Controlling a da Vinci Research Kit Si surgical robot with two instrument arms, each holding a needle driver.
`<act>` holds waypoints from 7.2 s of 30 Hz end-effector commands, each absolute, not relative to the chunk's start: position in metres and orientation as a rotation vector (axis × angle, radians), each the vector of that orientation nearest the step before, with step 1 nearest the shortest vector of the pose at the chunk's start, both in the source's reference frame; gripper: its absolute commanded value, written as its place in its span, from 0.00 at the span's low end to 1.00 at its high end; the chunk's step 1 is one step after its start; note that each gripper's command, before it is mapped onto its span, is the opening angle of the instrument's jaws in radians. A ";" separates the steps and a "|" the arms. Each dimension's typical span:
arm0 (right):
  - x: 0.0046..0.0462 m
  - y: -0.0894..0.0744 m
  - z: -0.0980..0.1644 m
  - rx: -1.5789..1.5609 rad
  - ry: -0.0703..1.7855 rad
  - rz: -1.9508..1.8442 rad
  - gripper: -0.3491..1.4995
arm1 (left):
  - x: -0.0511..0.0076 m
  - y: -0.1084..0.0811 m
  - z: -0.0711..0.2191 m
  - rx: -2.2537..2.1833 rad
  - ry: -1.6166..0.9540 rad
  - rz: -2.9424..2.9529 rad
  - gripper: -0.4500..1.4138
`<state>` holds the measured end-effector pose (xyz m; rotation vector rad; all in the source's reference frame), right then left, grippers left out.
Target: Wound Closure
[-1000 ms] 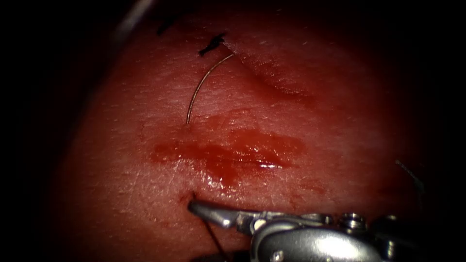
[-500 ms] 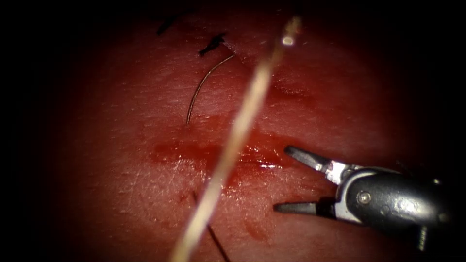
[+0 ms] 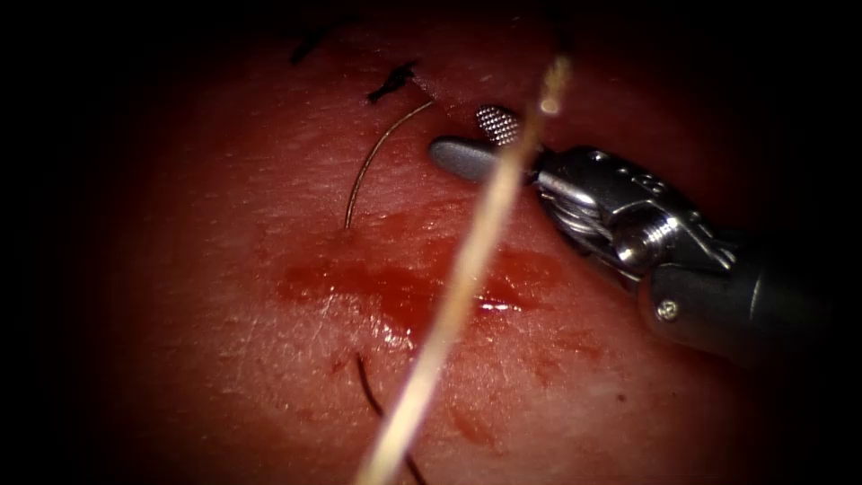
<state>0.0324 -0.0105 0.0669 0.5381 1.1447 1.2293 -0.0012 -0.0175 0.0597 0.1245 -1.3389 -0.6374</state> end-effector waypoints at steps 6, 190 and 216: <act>0.0373 -0.011 0.073 0.677 1.099 1.366 0.92 | -0.0018 -0.018 0.060 0.136 -1.335 -0.625 0.00; 0.0329 -0.022 0.055 0.110 1.462 0.091 0.95 | -0.0242 -0.027 0.063 -0.378 -1.189 0.416 0.00; 0.0379 -0.022 0.054 -0.111 1.440 -0.103 0.00 | -0.0243 -0.027 0.063 -0.357 -1.203 0.398 0.00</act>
